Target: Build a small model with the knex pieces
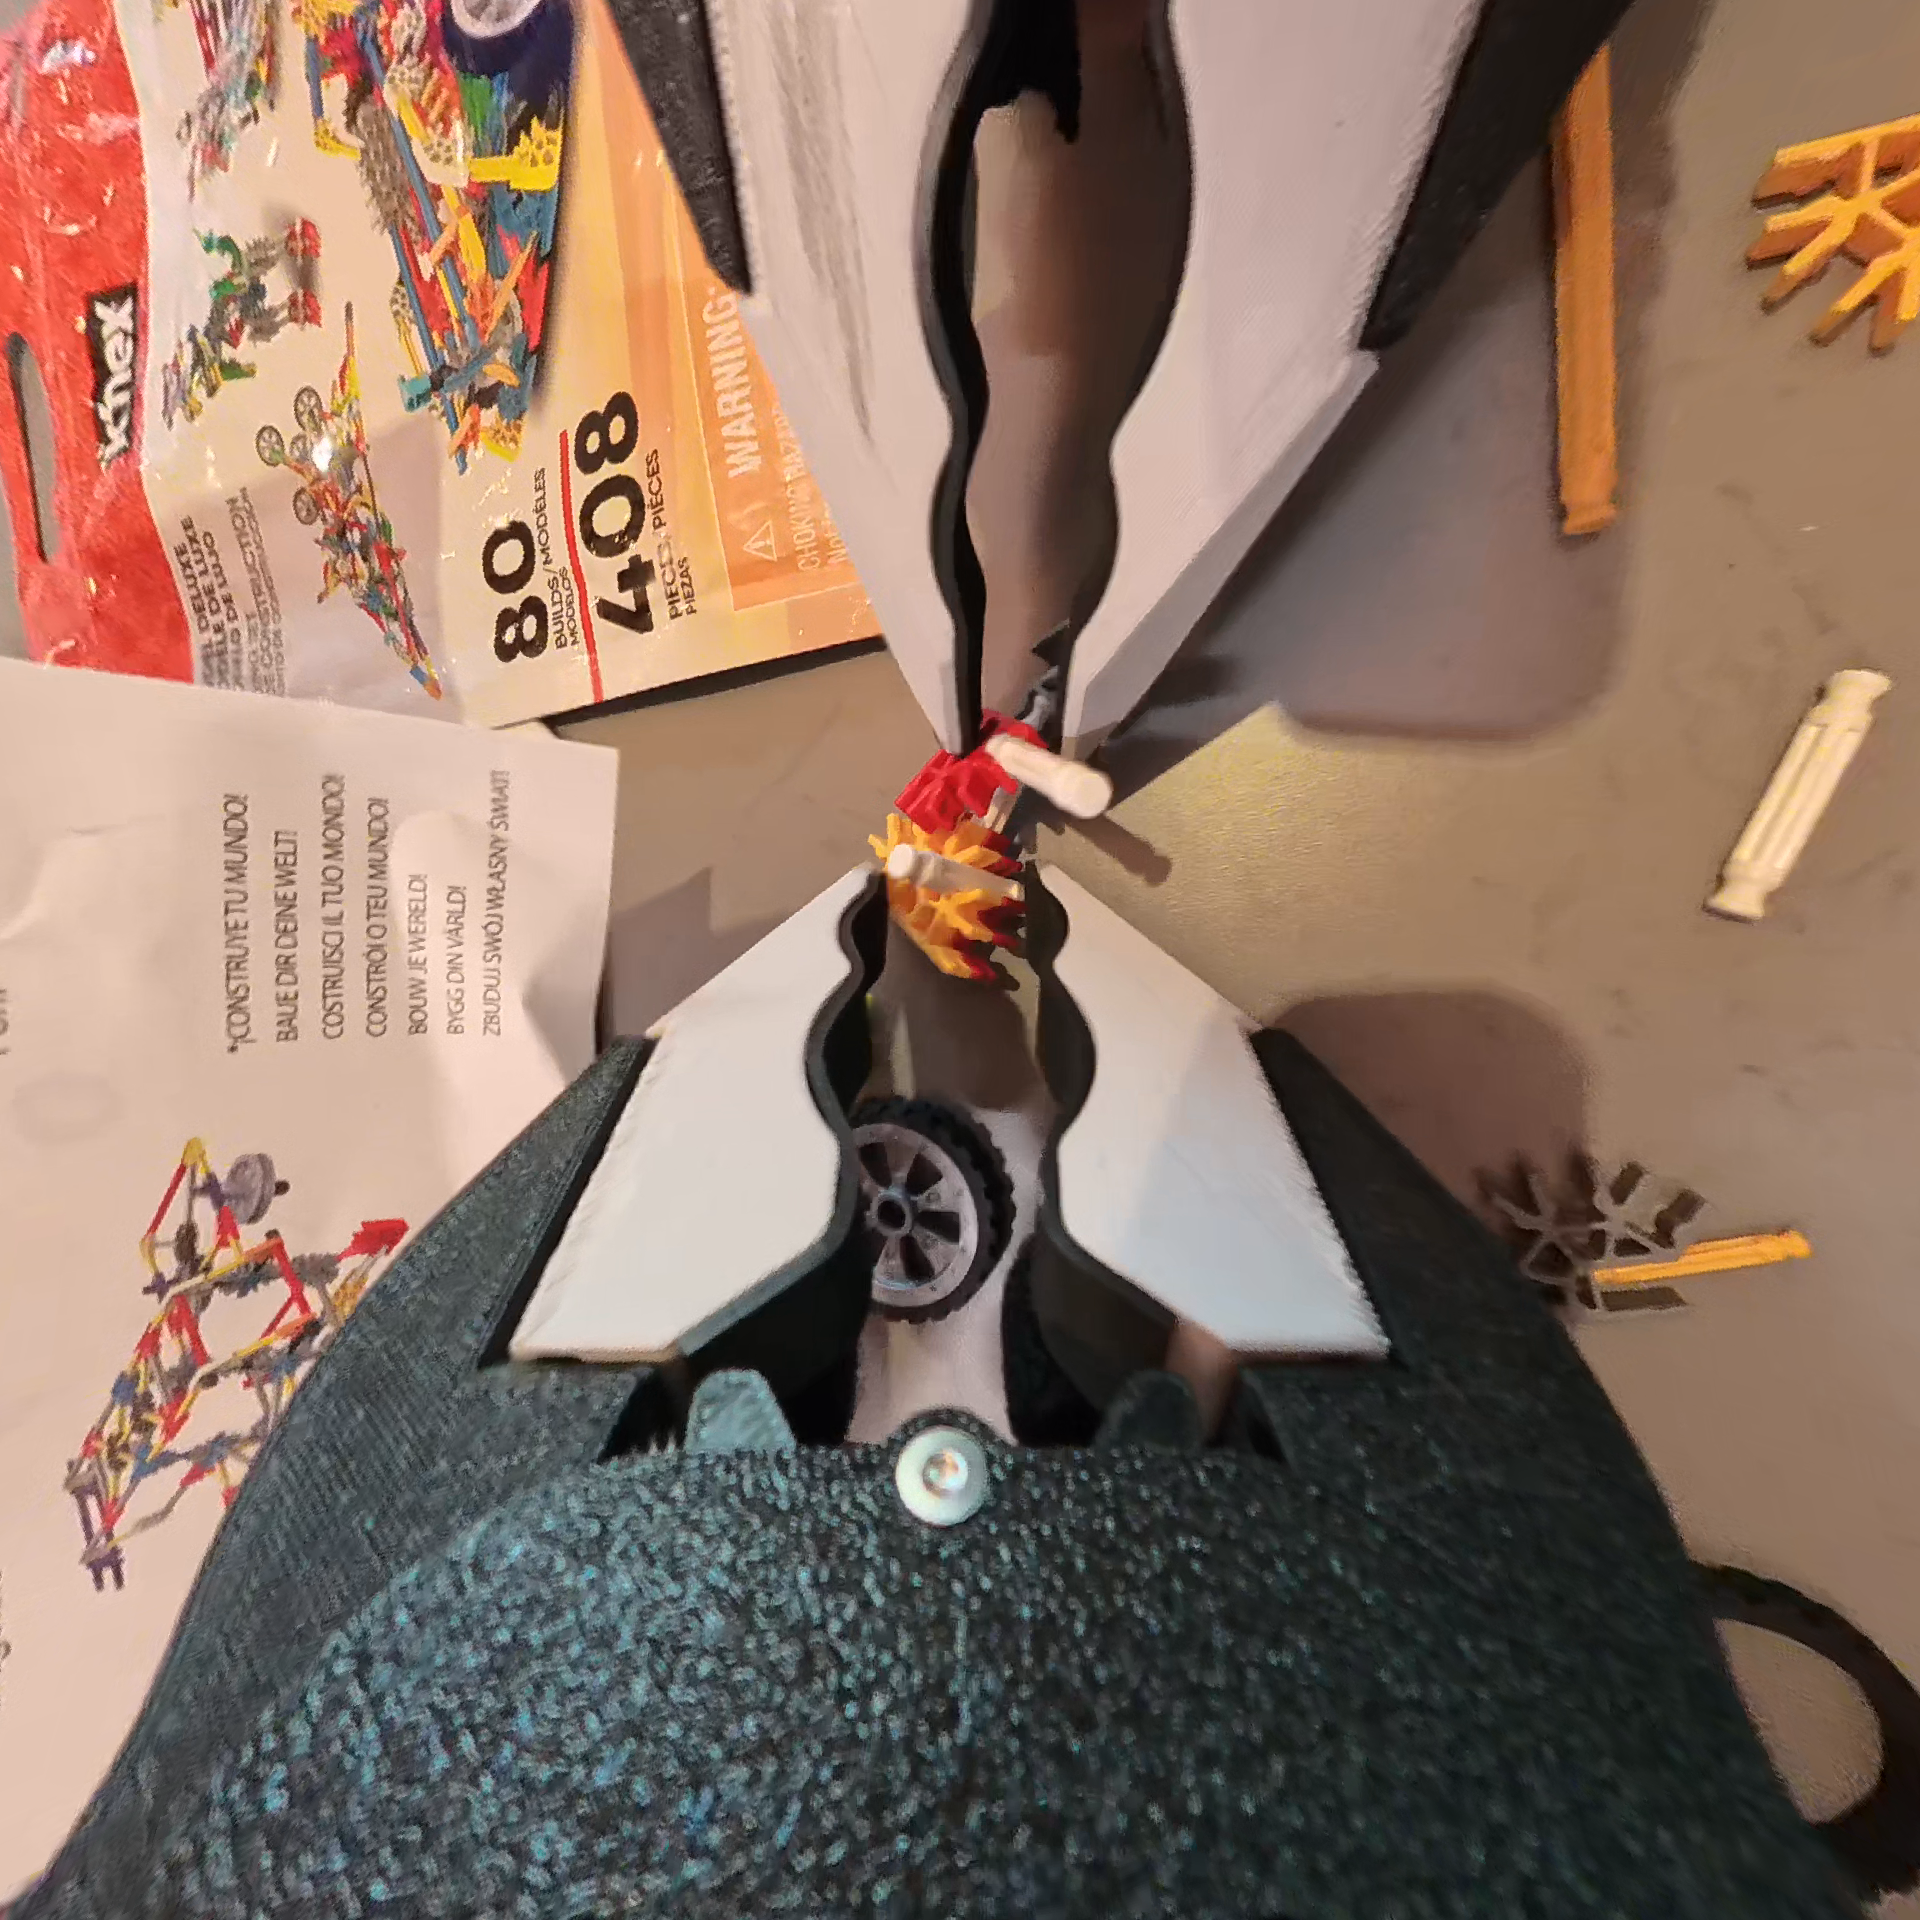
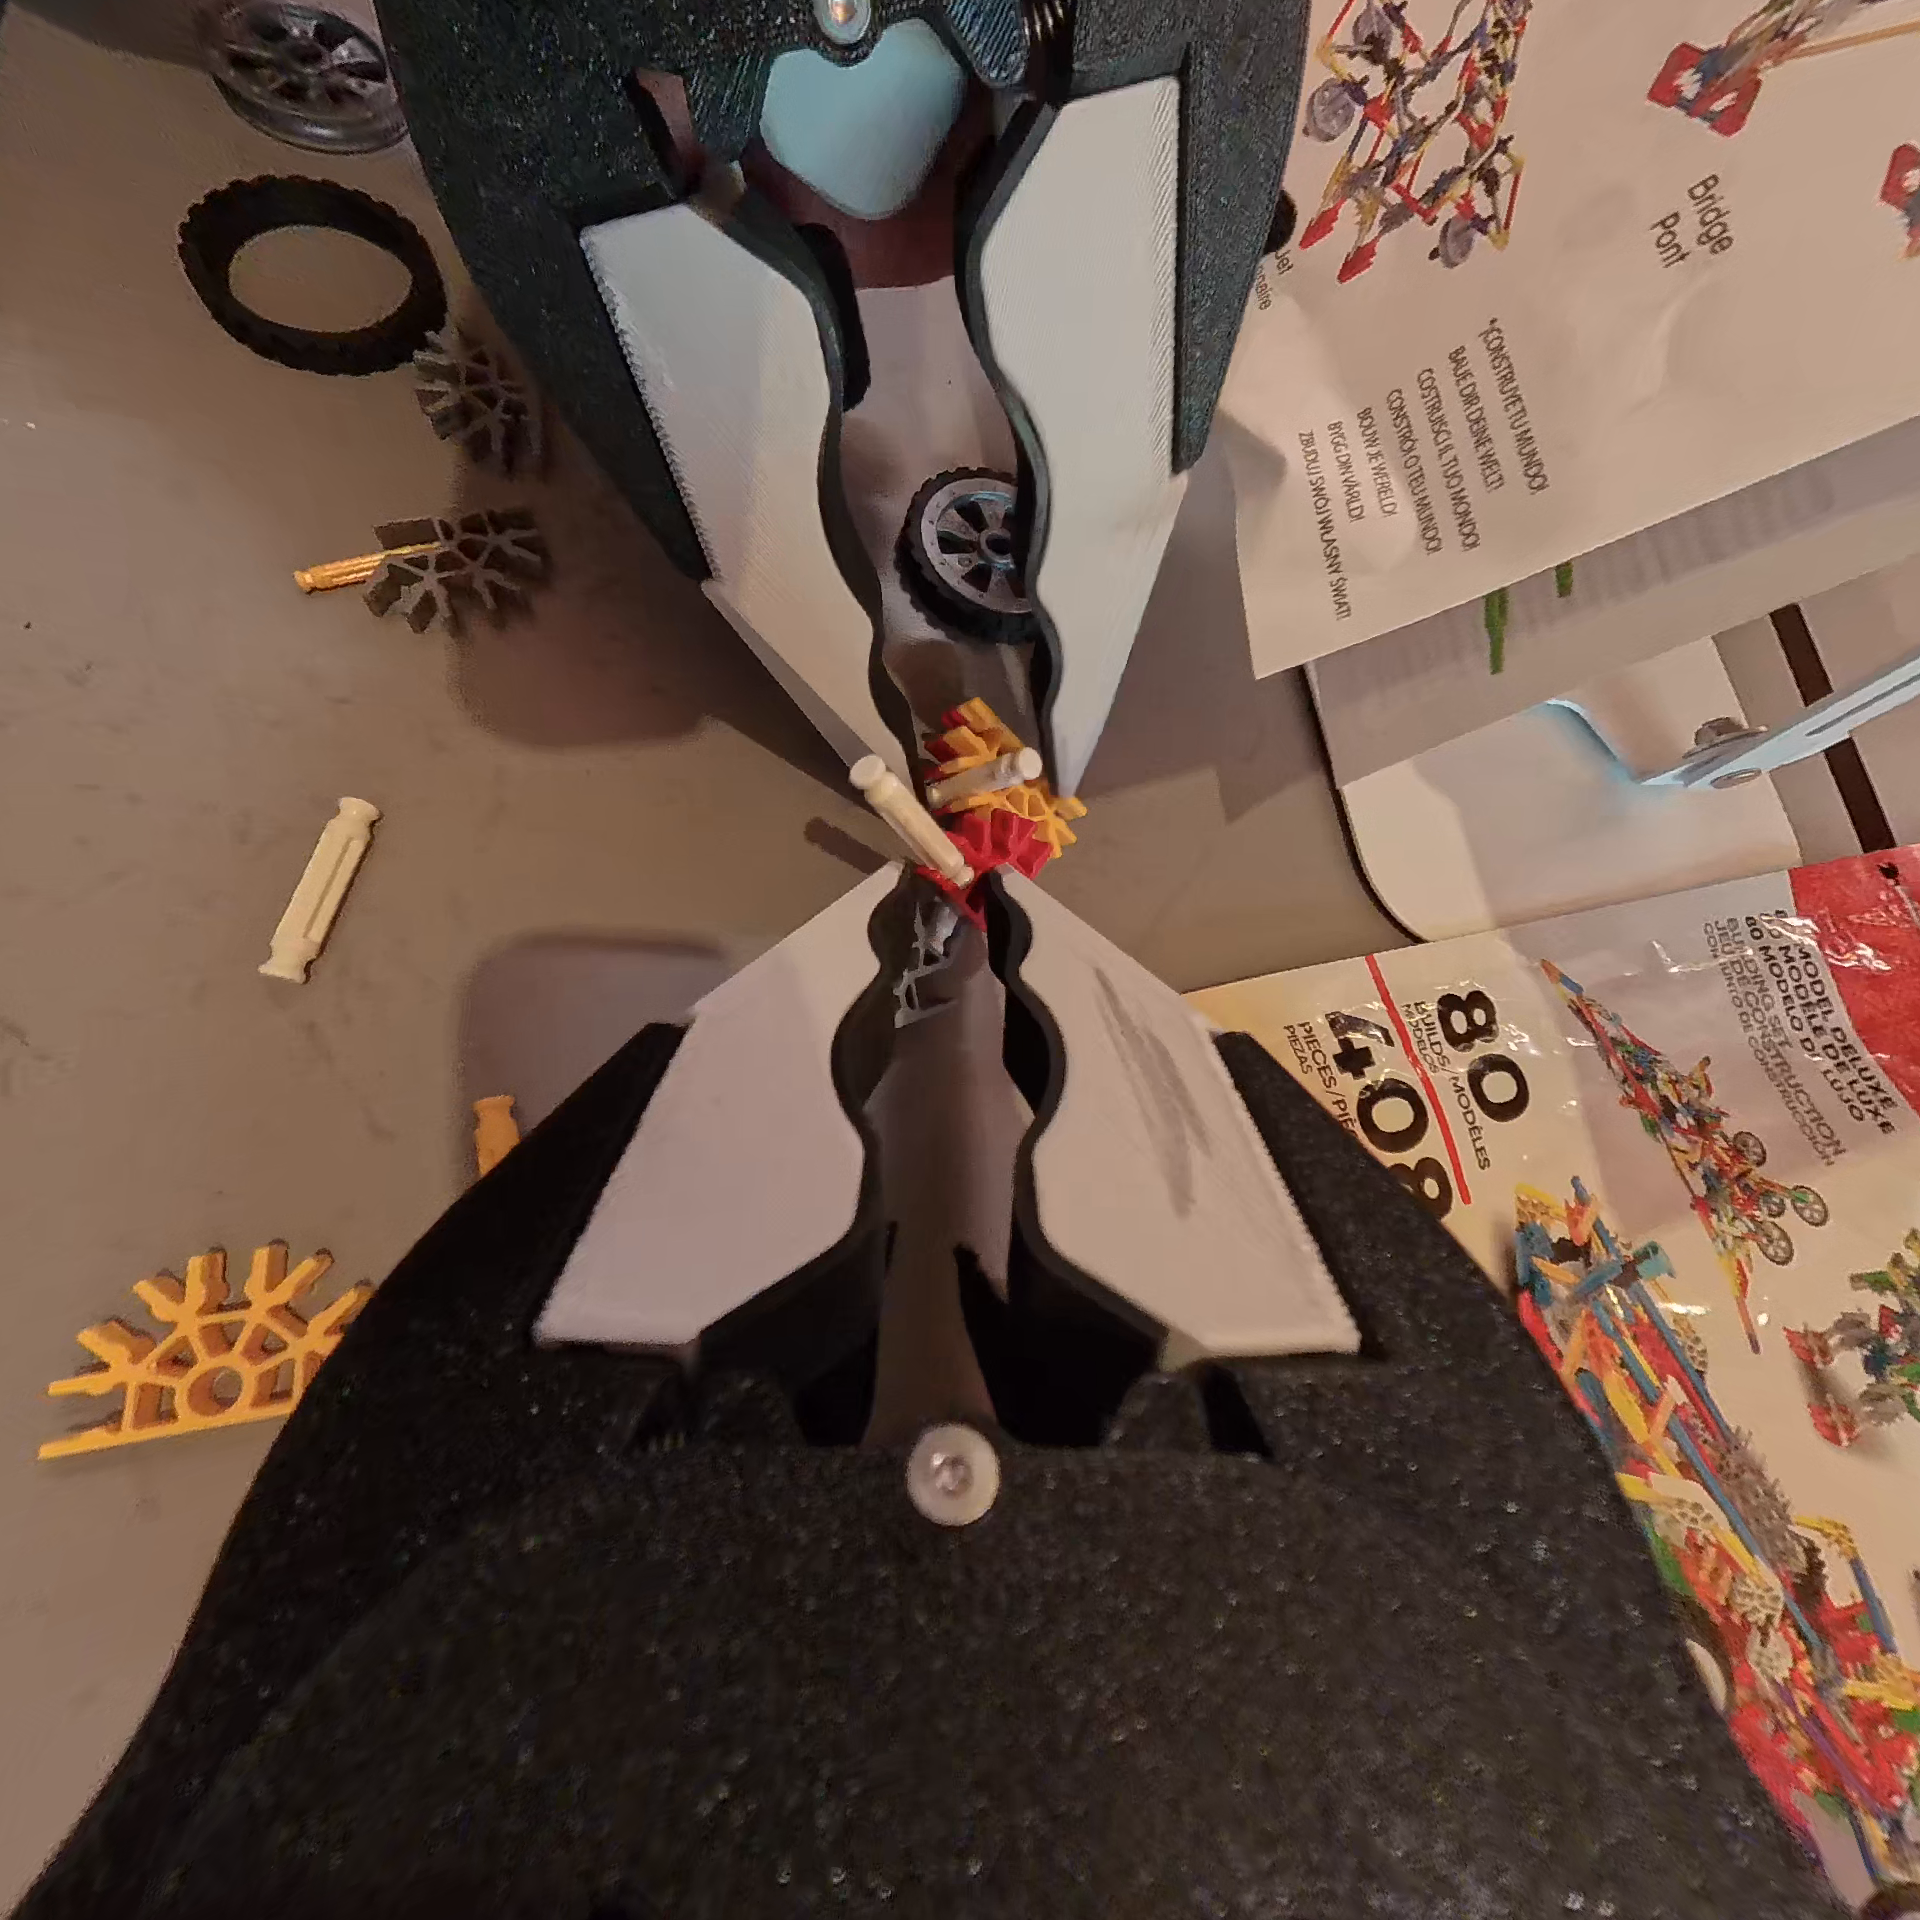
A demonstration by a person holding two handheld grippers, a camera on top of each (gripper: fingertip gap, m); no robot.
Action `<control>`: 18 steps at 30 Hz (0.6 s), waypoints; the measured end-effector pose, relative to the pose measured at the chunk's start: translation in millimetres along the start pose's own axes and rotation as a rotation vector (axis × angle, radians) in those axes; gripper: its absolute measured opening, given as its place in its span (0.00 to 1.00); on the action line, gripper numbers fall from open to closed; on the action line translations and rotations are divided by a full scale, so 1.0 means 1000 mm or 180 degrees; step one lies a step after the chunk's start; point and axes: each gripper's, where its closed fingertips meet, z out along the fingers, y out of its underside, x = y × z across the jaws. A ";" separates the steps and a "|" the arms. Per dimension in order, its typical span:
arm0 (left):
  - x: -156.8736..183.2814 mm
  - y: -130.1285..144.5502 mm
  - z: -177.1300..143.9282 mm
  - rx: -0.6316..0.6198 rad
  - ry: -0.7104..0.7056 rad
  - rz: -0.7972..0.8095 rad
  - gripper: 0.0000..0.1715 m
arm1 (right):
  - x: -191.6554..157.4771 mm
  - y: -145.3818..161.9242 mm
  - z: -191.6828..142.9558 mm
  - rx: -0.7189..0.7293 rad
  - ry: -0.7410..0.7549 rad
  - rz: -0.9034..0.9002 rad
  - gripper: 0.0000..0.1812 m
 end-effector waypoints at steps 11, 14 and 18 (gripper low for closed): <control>0.005 -0.005 0.000 0.0133 0.0028 0.0194 0.14 | -0.007 -0.001 -0.005 -0.0052 -0.0022 -0.0239 0.05; 0.006 -0.005 0.000 0.0154 0.0030 0.0207 0.14 | -0.008 -0.001 -0.005 -0.0053 -0.0004 -0.0296 0.05; 0.006 -0.005 0.000 0.0187 0.0040 0.0229 0.14 | -0.007 0.000 -0.007 -0.0086 0.0014 -0.0331 0.04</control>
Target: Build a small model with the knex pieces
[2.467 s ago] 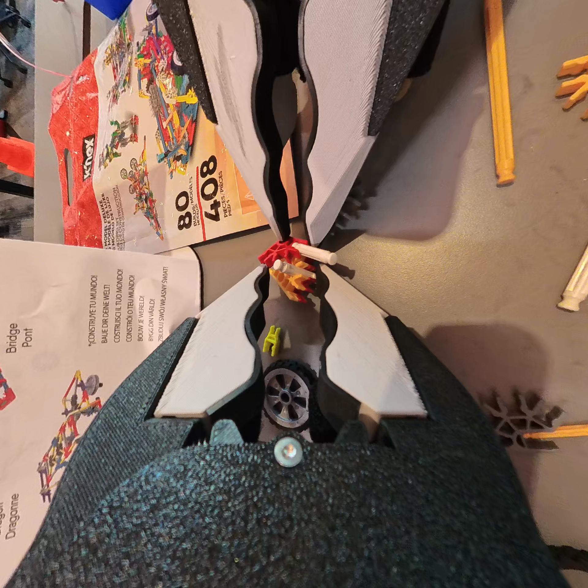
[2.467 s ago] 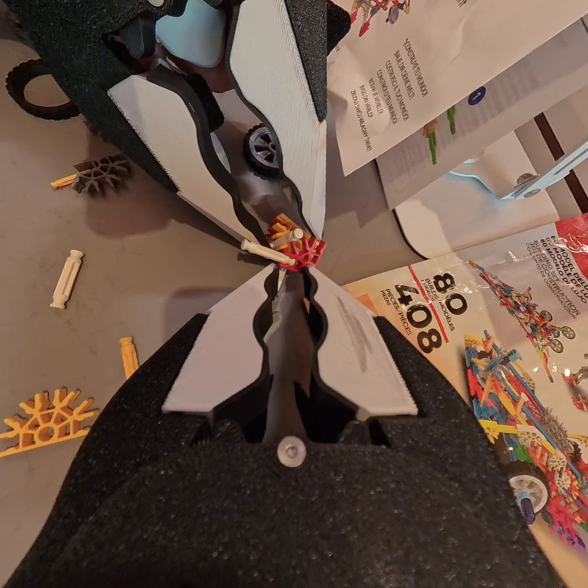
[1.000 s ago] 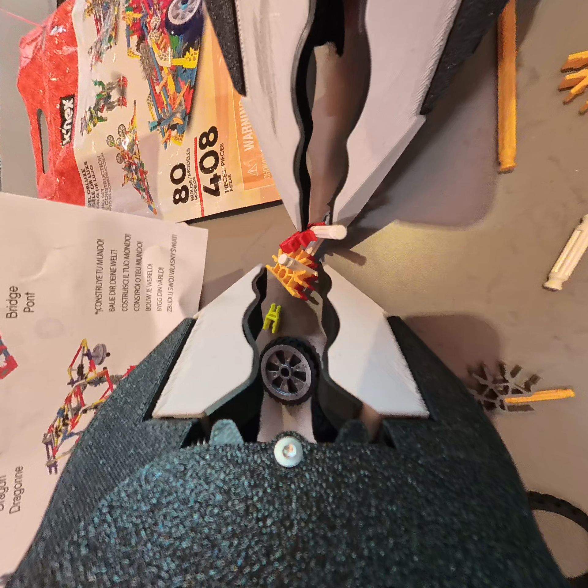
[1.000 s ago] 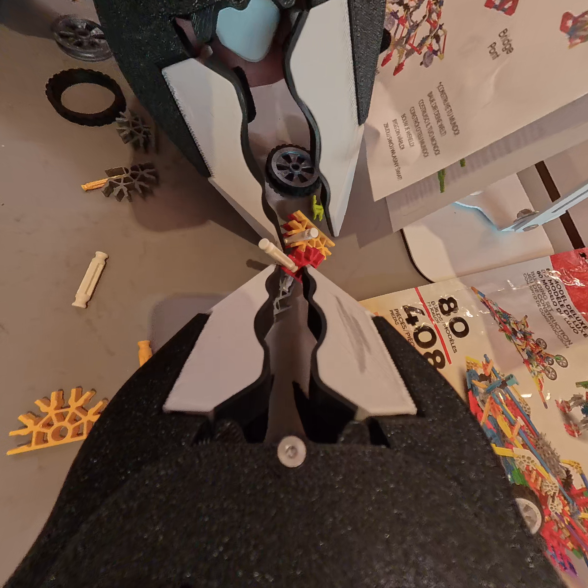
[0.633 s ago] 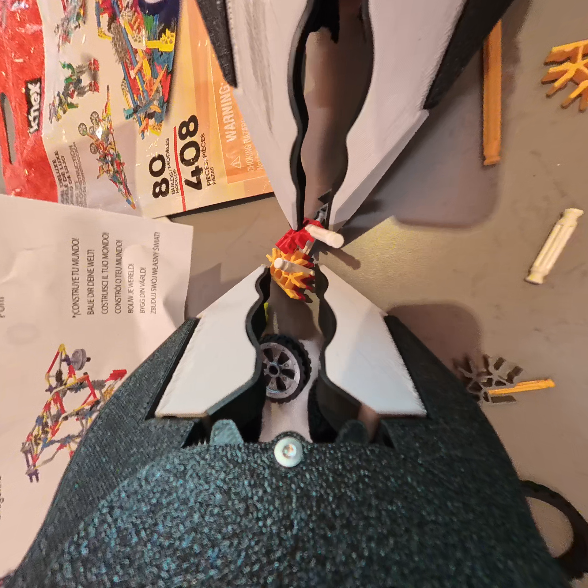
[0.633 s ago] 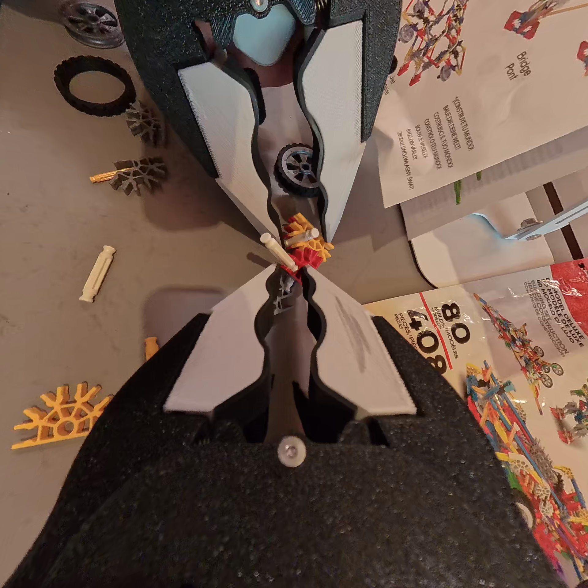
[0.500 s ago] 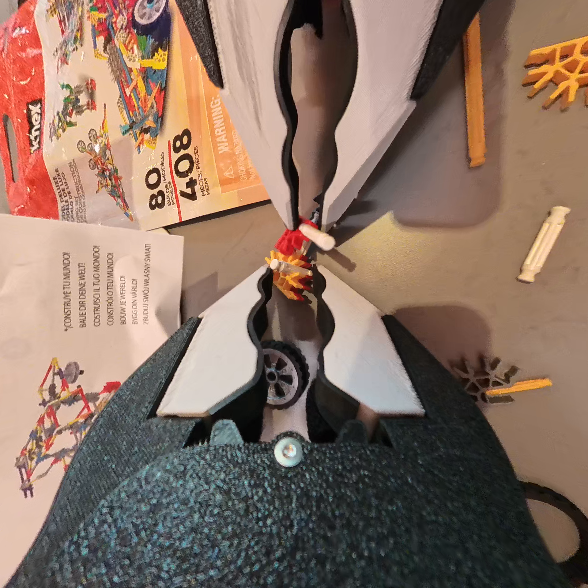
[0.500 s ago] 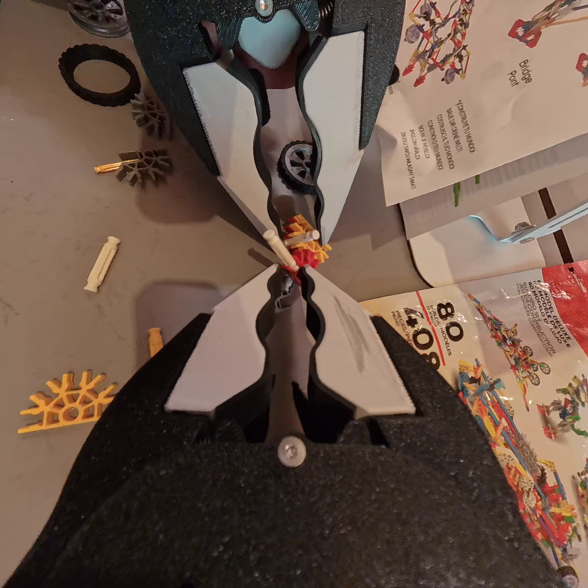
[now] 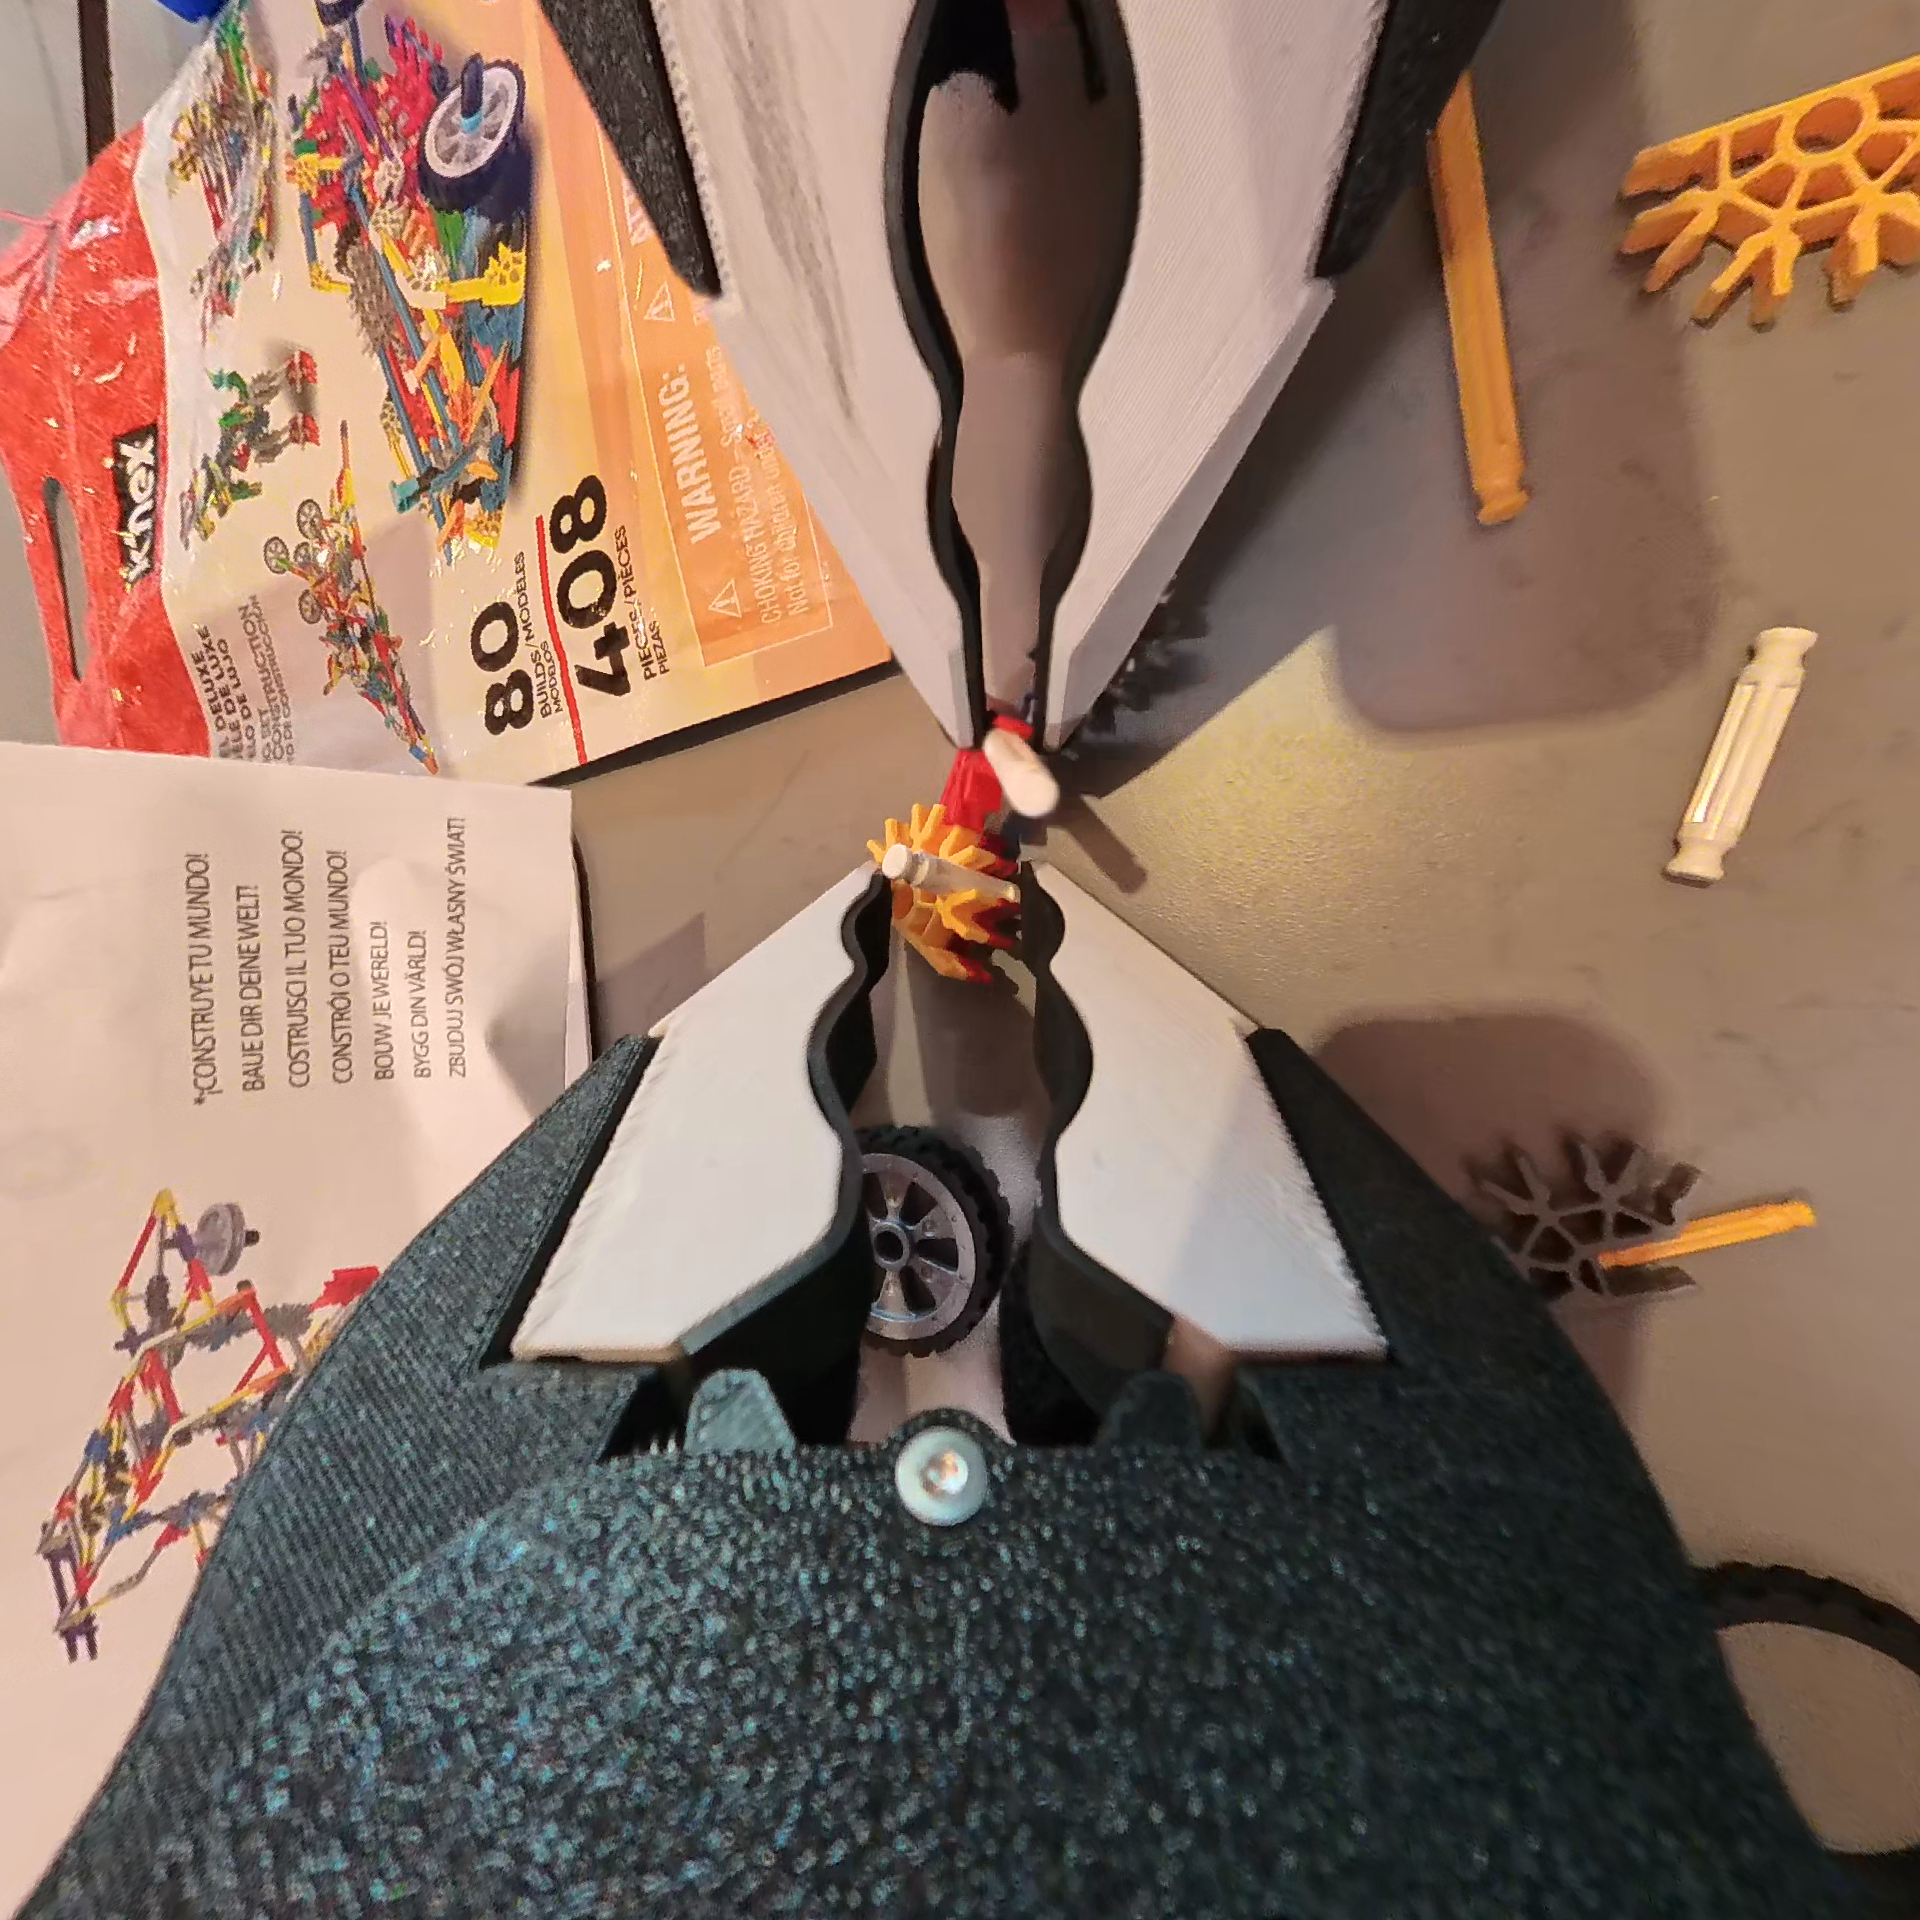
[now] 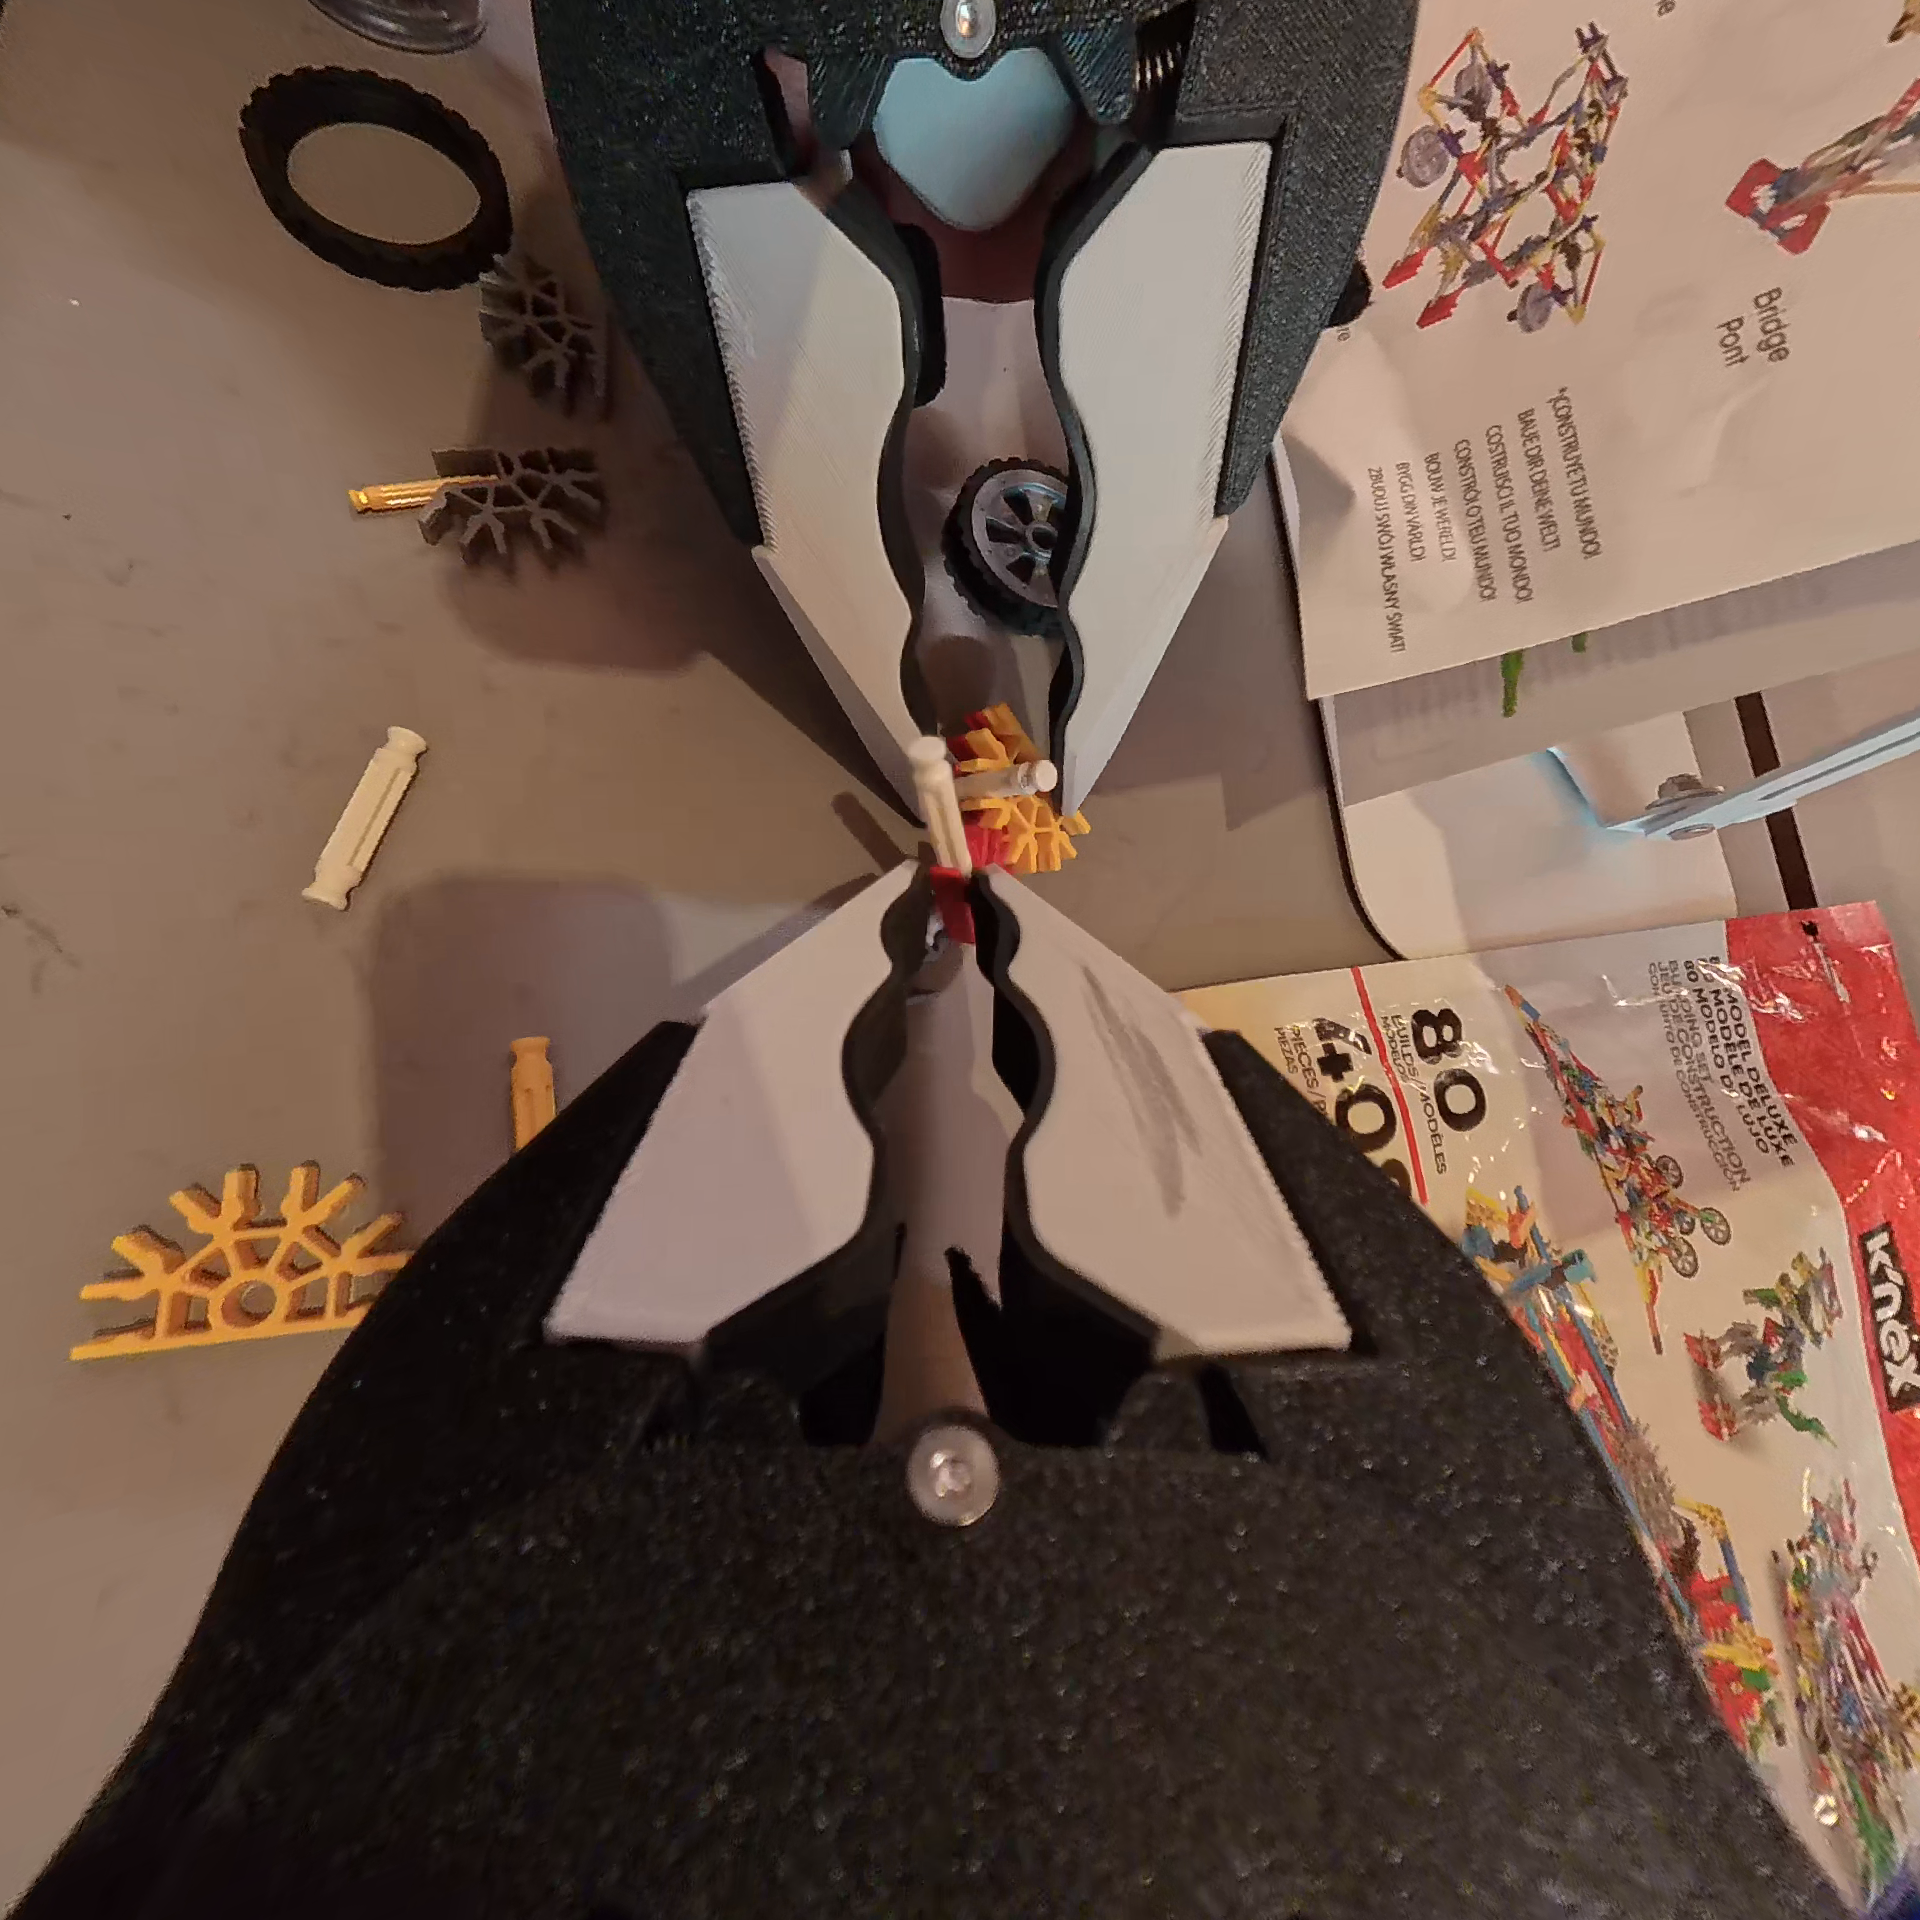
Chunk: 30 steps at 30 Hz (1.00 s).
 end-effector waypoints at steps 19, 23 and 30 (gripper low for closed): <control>0.011 -0.010 -0.001 0.0134 0.0071 0.0178 0.14 | 0.003 -0.006 -0.013 0.0414 -0.0383 0.0729 0.03; 0.013 -0.012 0.000 0.0161 0.0069 0.0202 0.14 | 0.003 -0.005 -0.015 0.0462 -0.0479 0.0858 0.03; 0.009 -0.012 -0.001 0.0141 -0.0013 0.0203 0.16 | 0.004 -0.006 -0.017 0.0547 -0.0573 0.1022 0.03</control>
